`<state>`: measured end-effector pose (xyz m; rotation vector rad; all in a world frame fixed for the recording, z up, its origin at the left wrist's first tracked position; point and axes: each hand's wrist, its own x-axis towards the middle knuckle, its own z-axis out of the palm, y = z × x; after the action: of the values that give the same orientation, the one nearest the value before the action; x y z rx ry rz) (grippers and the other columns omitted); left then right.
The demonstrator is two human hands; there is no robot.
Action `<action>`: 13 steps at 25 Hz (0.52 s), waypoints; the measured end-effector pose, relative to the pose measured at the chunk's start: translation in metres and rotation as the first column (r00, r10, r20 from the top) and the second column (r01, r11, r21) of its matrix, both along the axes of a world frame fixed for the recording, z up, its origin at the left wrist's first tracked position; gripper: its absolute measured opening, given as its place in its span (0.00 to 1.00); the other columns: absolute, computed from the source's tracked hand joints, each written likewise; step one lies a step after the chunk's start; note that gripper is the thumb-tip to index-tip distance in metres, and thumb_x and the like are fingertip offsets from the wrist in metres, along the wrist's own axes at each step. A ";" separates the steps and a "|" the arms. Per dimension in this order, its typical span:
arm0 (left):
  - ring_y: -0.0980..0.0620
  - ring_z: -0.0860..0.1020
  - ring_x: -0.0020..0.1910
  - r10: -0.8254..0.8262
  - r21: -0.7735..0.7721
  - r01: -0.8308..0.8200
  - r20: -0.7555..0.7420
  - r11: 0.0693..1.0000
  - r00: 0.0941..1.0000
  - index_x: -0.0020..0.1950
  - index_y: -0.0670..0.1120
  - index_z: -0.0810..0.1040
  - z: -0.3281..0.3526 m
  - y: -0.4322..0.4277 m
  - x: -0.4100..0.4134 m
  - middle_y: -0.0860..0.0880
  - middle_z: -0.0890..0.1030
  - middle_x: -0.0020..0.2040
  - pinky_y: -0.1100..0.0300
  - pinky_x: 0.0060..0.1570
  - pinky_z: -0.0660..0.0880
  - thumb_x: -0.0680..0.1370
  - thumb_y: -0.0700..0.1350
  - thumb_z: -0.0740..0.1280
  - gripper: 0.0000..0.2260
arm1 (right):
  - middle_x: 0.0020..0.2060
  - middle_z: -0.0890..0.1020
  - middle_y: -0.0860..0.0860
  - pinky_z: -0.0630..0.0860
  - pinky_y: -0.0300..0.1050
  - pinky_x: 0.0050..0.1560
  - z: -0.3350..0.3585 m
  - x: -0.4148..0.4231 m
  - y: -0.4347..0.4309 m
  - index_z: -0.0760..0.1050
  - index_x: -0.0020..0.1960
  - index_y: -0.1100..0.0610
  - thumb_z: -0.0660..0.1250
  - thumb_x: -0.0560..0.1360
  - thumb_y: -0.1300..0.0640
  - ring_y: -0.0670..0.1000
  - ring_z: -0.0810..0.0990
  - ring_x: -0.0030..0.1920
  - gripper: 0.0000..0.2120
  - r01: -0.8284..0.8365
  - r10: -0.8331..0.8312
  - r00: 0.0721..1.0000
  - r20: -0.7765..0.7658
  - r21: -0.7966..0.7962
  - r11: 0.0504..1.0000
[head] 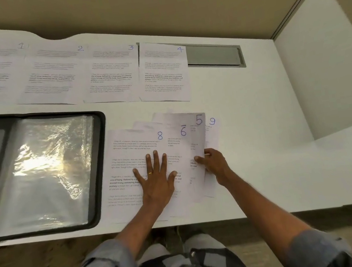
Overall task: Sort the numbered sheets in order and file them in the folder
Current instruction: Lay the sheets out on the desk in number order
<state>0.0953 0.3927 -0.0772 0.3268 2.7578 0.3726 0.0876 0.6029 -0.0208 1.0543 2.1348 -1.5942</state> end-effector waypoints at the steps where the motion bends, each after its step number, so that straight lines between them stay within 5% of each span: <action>1: 0.46 0.34 0.81 0.000 0.006 0.000 -0.006 1.000 1.000 0.82 0.52 0.36 0.001 0.000 0.000 0.49 0.35 0.82 0.27 0.73 0.36 0.75 0.69 0.25 0.38 | 0.49 0.85 0.55 0.80 0.46 0.43 -0.001 0.005 -0.002 0.79 0.57 0.60 0.74 0.75 0.57 0.55 0.83 0.46 0.12 -0.062 0.062 0.998 0.007 0.098 0.993; 5: 0.45 0.33 0.81 0.005 0.014 -0.005 0.000 1.000 1.000 0.82 0.52 0.37 0.002 -0.006 -0.001 0.49 0.34 0.82 0.27 0.72 0.33 0.77 0.69 0.33 0.37 | 0.43 0.87 0.52 0.83 0.58 0.53 -0.003 0.019 -0.004 0.81 0.46 0.53 0.74 0.75 0.57 0.58 0.85 0.48 0.02 0.037 -0.030 0.998 -0.063 0.118 0.992; 13: 0.44 0.39 0.82 -0.040 0.008 0.040 -0.052 0.999 0.998 0.84 0.51 0.45 -0.007 -0.018 0.003 0.47 0.40 0.84 0.25 0.72 0.38 0.81 0.68 0.40 0.36 | 0.46 0.88 0.49 0.83 0.61 0.54 0.021 0.044 0.058 0.84 0.48 0.50 0.70 0.80 0.58 0.58 0.86 0.51 0.06 0.178 -0.167 0.974 -0.155 0.060 0.982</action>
<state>0.0987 0.3746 -0.0839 0.3986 2.7960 0.3717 0.1315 0.6611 0.0007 1.2091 2.2683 -1.7347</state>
